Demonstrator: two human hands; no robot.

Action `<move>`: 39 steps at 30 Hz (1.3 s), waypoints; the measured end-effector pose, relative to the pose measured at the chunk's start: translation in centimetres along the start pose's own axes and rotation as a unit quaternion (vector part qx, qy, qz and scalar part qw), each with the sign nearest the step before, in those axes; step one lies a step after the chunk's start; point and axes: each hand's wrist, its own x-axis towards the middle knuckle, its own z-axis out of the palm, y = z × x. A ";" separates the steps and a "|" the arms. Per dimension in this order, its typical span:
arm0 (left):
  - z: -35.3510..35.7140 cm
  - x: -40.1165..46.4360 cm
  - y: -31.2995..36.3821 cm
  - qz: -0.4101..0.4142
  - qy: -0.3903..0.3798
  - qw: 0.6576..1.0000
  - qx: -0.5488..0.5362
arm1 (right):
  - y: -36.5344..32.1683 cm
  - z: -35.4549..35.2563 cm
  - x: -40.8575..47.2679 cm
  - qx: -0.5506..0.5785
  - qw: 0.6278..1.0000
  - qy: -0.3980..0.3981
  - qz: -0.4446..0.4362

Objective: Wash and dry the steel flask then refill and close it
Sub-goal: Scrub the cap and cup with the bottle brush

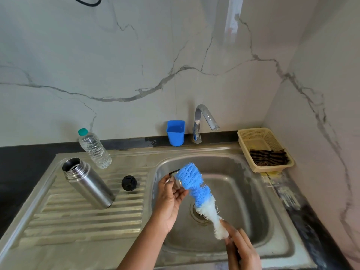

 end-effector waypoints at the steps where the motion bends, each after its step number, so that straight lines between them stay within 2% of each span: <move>1: 0.1 0.1 0.0 -0.001 0.003 1.000 -0.010 | 0.2 -0.1 0.1 0.003 1.000 0.006 0.003; 14: 1.2 -0.6 0.5 -0.018 -0.019 0.998 -0.055 | -0.2 0.3 -0.3 -0.003 1.000 0.008 -0.012; 19: 1.1 -0.6 0.7 -0.015 -0.022 0.996 -0.082 | 0.3 0.4 -0.2 0.019 0.999 0.039 0.009; 23: 1.0 -0.6 0.6 -0.011 -0.036 0.997 -0.074 | 0.4 0.4 -0.2 0.010 1.000 0.012 0.008; 31: 0.5 -0.4 0.6 -0.009 -0.061 0.994 -0.093 | 0.6 0.7 0.1 0.032 0.999 0.027 0.032; 36: 0.3 -0.6 0.9 0.003 -0.070 0.996 -0.056 | 0.3 0.7 0.2 0.015 1.000 -0.012 0.015; 39: 0.2 -0.5 1.1 0.015 -0.100 0.993 -0.060 | 0.6 0.6 0.5 0.024 0.999 0.009 0.020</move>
